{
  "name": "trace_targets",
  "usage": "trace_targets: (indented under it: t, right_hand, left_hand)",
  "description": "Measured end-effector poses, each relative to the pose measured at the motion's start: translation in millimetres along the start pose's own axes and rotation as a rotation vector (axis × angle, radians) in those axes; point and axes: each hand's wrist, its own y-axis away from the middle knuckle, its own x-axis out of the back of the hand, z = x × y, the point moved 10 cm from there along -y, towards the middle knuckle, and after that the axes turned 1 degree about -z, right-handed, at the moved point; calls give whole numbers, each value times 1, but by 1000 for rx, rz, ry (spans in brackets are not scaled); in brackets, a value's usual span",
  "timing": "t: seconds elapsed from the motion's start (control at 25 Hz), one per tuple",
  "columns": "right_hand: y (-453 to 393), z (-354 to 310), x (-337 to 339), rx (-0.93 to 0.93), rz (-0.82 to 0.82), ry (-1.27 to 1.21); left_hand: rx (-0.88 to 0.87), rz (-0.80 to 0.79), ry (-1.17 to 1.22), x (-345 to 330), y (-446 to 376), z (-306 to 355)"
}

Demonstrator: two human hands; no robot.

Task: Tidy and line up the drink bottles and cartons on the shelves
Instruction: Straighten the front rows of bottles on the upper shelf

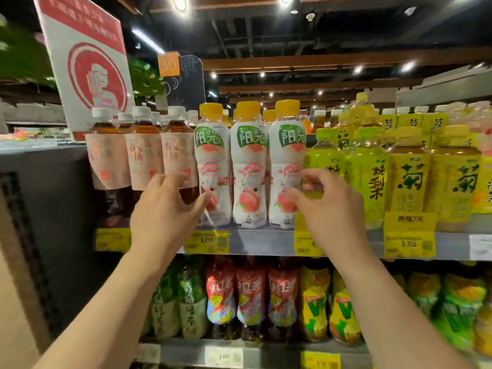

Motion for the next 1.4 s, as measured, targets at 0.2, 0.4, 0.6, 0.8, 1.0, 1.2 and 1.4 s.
trace_targets:
  t: [0.2,0.4,0.6,0.8,1.0,1.2,1.4]
  right_hand:
    - [5,-4,-13,-5,39,158]
    - [-27,-43,20,73,141,73]
    - [-85,-74,25,116,-88,113]
    - [-112,-70,-9,193,-459,268]
    - [-118,-67,-11,243,-494,215]
    - [-117,-74,-10,302,-468,286]
    - [-113,-115,-15,459,-354,432]
  left_hand:
    - [-43,-101,-14,-18,11,1]
    - [-128,-38,136,0,-13,12]
    - [-230,14,239,40,-76,57]
    - [-184,-326,205,10,-98,72]
    - [-272,-213,58,14,-93,82]
    - [-293,-167,-17,18,-89,84]
    - [-299,-159,-34,16,-84,76]
